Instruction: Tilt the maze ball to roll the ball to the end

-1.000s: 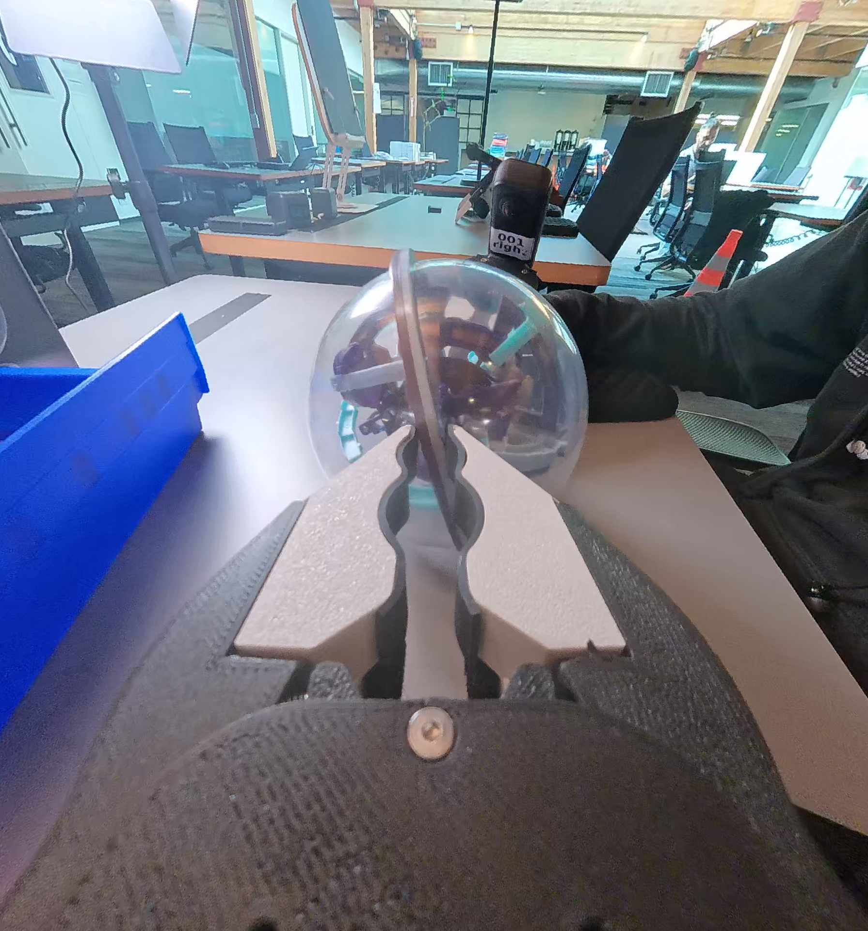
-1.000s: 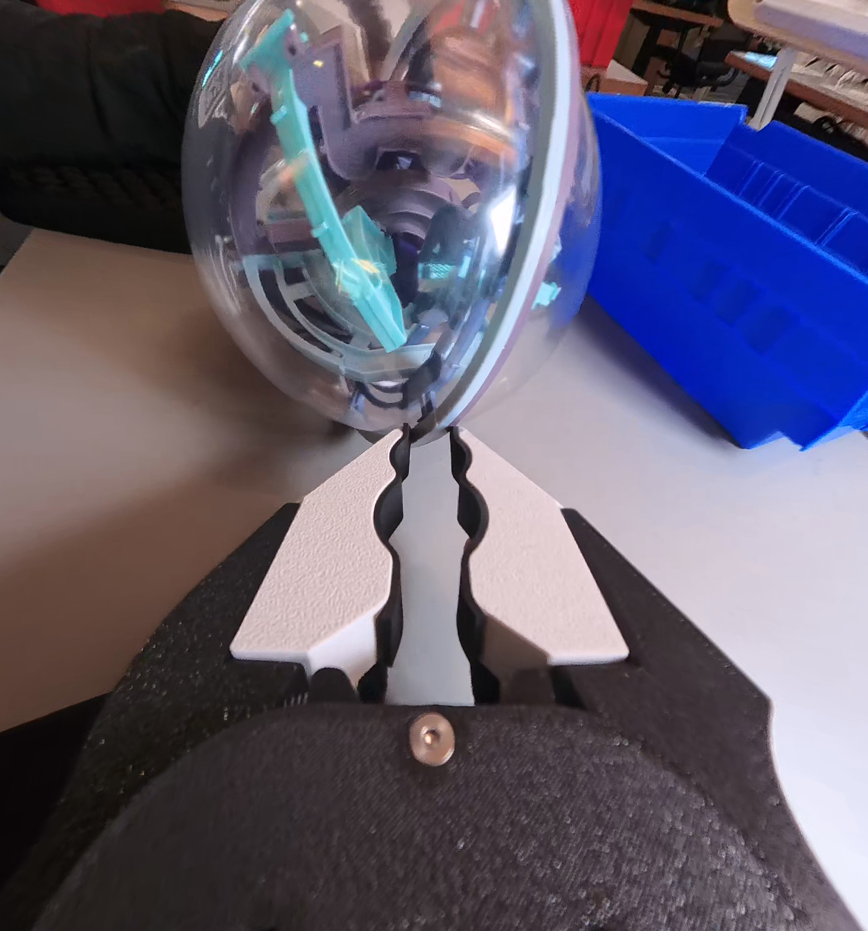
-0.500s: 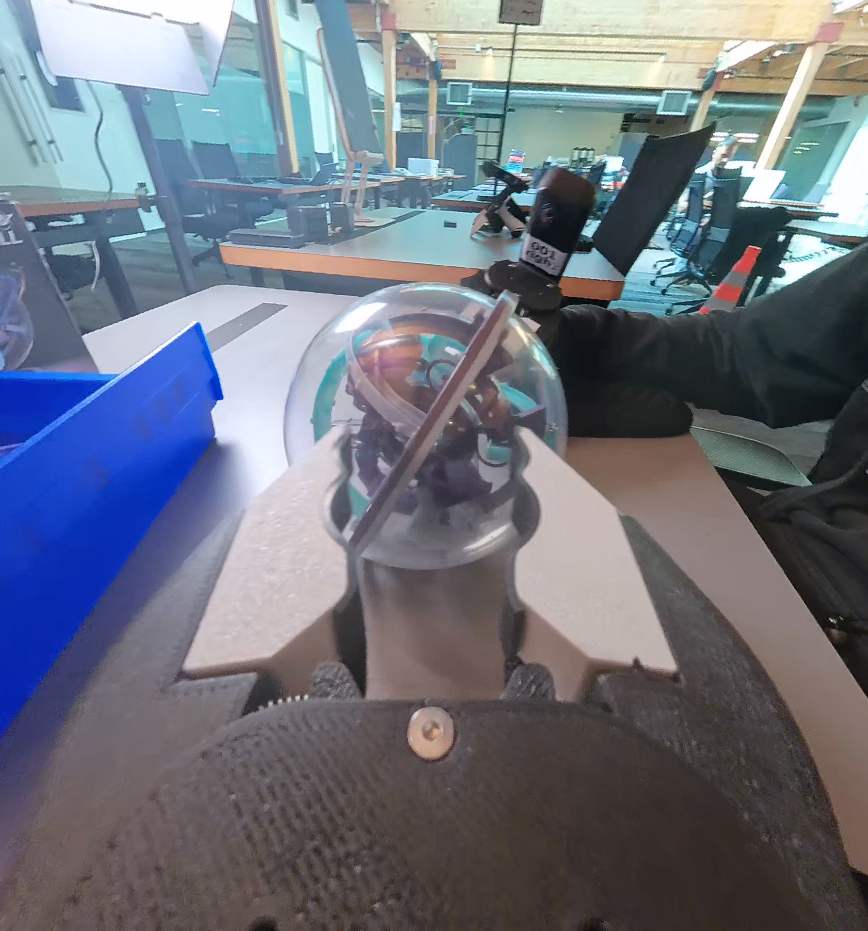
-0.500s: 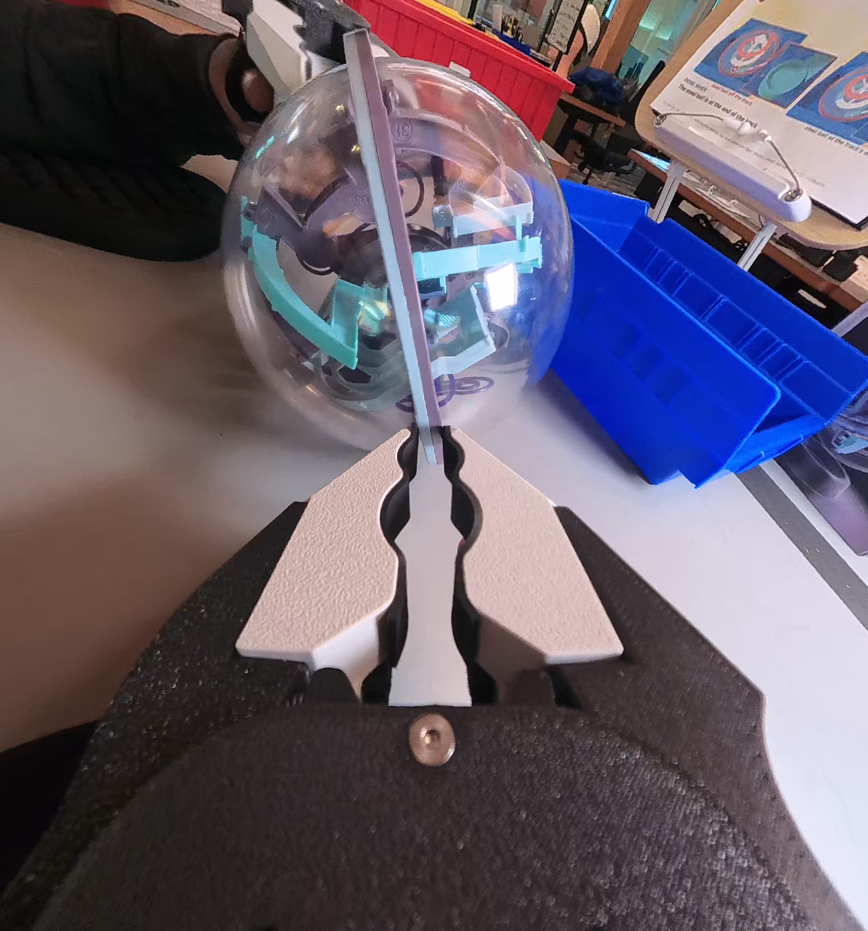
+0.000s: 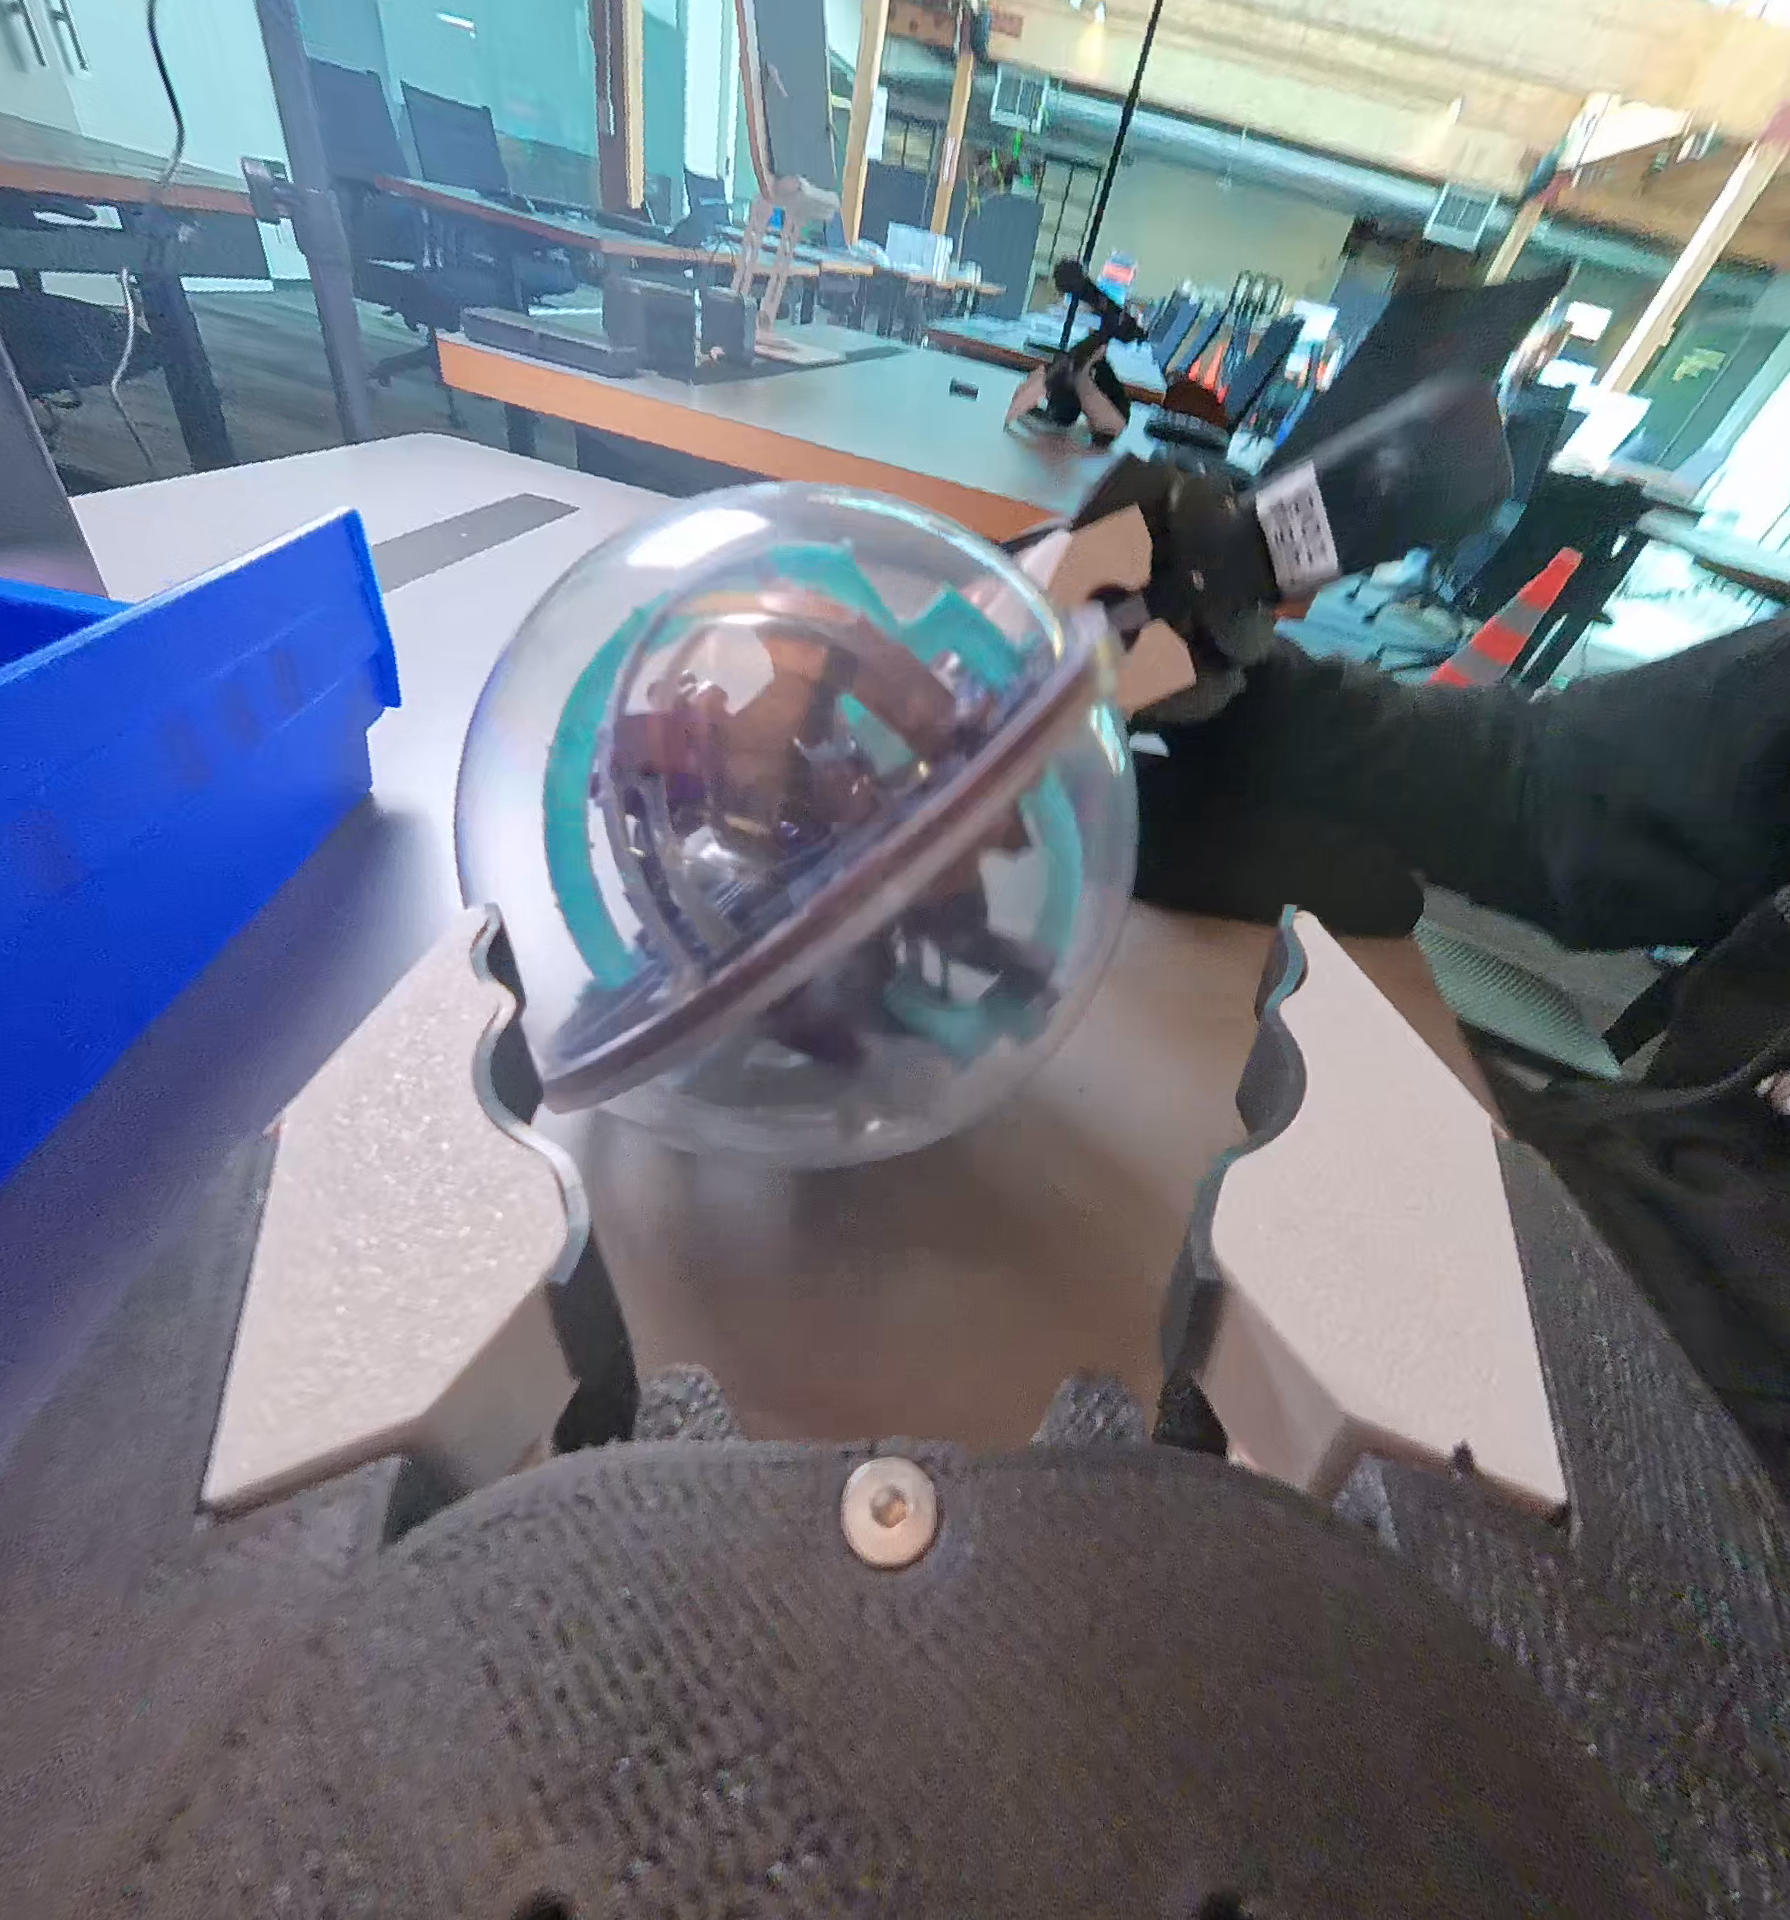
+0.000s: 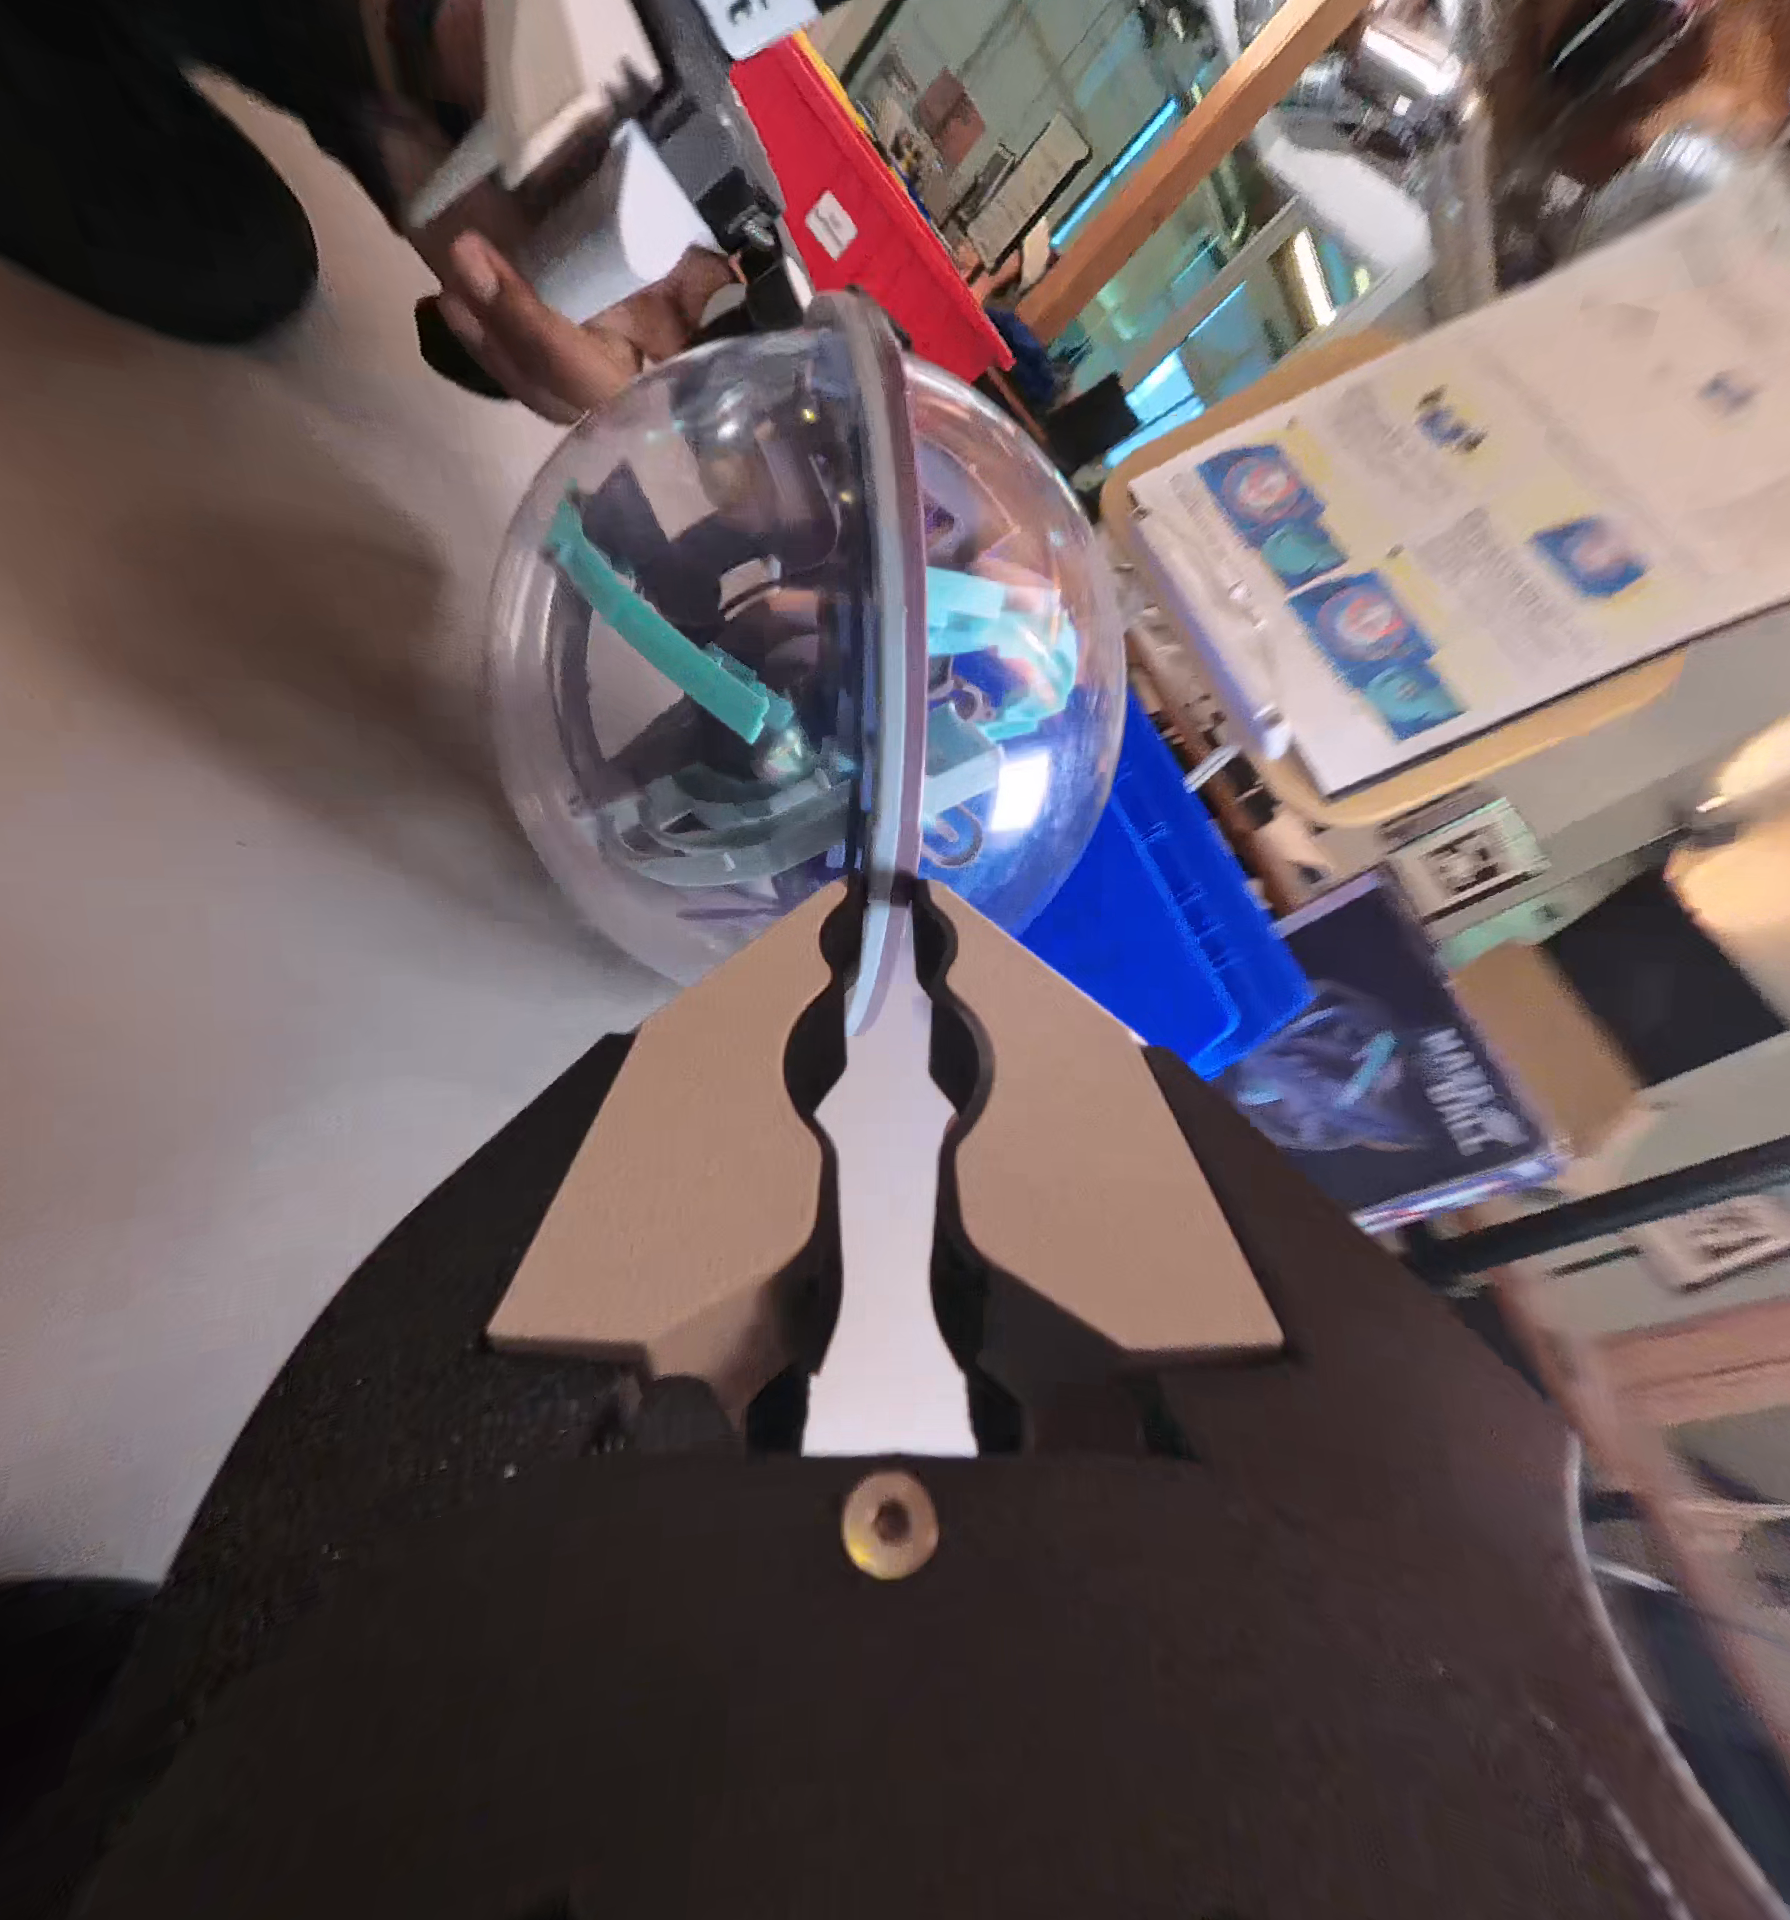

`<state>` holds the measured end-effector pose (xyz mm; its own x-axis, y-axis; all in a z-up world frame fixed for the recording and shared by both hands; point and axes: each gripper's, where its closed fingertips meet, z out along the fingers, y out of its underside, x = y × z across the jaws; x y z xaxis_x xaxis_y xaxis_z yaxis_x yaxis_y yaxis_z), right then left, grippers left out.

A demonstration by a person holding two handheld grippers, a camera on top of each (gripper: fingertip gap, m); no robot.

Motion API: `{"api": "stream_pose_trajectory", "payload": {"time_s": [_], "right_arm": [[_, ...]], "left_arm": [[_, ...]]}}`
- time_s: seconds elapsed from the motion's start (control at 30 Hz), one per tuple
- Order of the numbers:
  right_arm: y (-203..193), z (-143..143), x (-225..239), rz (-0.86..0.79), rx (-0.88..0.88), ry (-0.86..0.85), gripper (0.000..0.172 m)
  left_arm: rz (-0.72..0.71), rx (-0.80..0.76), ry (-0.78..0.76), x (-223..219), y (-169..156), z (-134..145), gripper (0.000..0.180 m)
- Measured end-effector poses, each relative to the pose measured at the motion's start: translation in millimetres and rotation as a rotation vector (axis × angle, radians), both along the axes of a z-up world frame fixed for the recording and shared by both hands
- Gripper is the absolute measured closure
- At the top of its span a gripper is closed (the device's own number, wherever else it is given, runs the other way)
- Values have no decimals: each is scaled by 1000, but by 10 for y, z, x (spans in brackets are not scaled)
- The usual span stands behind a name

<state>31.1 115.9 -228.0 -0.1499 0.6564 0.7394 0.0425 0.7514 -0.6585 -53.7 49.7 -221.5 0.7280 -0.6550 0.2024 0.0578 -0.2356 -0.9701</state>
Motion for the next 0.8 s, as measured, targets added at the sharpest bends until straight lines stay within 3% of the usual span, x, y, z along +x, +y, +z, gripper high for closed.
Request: {"api": "stream_pose_trajectory", "payload": {"time_s": [0.13,0.47,0.67,0.8], "right_arm": [[-121,41,-16,-22,217,43,165],[-219,34,7,-2,277,47,165],[-549,8,81,139,156,-3,153],[-533,340,158,203,-203,81,123]], "left_arm": [[24,-49,-99,-43,57,17,41],[85,-33,-24,-66,137,-73,55],[17,-44,-118,-48,41,38,43],[-8,-90,-145,15,37,-8,36]]}}
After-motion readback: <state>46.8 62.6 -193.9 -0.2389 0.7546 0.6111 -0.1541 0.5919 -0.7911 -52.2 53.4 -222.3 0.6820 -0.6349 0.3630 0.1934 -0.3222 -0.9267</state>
